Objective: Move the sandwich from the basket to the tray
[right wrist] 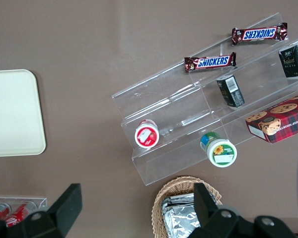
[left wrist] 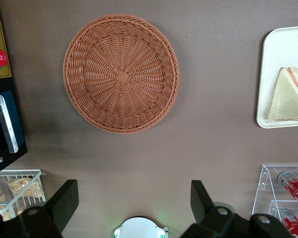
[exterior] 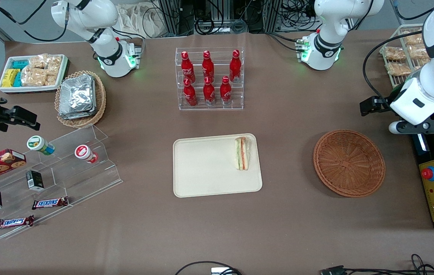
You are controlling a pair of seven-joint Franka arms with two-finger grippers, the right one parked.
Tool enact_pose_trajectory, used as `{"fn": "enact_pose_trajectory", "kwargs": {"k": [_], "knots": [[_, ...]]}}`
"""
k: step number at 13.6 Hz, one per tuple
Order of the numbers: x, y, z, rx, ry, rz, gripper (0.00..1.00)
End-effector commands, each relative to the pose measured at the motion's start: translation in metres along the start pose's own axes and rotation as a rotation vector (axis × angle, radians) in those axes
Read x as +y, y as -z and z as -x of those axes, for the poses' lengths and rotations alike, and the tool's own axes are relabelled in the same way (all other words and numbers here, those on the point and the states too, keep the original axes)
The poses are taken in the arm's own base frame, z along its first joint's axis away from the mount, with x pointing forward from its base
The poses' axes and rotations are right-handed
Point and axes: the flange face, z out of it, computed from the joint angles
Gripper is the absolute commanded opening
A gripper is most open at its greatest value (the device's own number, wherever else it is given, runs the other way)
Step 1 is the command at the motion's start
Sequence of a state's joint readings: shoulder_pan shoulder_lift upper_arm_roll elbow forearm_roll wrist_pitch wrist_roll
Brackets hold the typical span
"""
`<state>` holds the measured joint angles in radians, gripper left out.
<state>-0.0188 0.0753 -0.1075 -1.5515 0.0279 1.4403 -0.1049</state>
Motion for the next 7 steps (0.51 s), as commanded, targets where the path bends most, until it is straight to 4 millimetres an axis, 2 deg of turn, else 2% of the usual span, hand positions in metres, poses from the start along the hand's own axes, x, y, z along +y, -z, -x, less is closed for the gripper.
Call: {"fn": "enact_pose_trajectory", "kwargs": {"k": [1, 7], "knots": [[0.0003, 0.0010, 0.0038, 0.012, -0.007, 0.008, 1.00], [-0.0012, 0.0031, 0.0031, 0.018, -0.003, 0.011, 1.00]]}}
